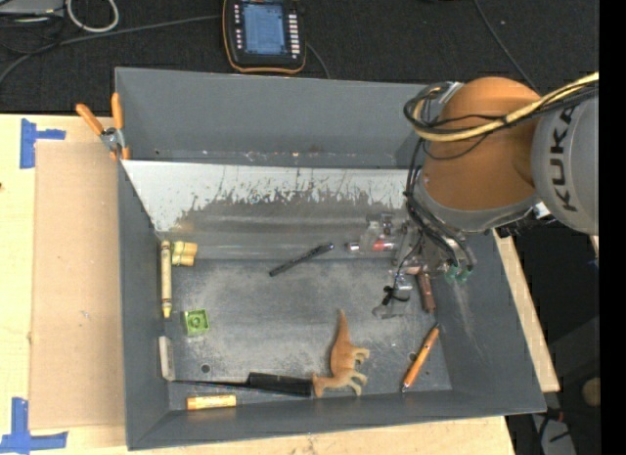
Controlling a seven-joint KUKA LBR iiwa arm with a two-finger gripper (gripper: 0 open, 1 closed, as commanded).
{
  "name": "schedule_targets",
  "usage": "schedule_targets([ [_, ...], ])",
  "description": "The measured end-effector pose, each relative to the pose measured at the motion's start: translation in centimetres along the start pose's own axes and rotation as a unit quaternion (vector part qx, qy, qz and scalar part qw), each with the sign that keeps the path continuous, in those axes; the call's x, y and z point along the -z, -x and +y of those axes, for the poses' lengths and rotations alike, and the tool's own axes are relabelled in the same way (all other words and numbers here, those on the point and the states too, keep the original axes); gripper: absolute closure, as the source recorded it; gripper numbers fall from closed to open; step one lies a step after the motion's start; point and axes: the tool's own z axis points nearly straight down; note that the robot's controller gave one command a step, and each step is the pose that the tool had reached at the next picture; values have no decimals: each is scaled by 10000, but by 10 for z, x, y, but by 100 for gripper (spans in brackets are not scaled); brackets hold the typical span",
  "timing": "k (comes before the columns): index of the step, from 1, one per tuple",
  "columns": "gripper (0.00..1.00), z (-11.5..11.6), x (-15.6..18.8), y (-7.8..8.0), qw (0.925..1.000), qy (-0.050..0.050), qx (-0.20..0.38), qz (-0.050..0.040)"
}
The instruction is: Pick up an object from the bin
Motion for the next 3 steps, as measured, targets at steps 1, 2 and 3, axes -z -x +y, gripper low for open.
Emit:
schedule_targets([
  [1,0,0,4,1,10000,-1,0,-37],
  [2,0,13,-70,-18,9923,-3,1239,-37],
  [3,0,24,-63,-63,9604,-6,2785,-31],
])
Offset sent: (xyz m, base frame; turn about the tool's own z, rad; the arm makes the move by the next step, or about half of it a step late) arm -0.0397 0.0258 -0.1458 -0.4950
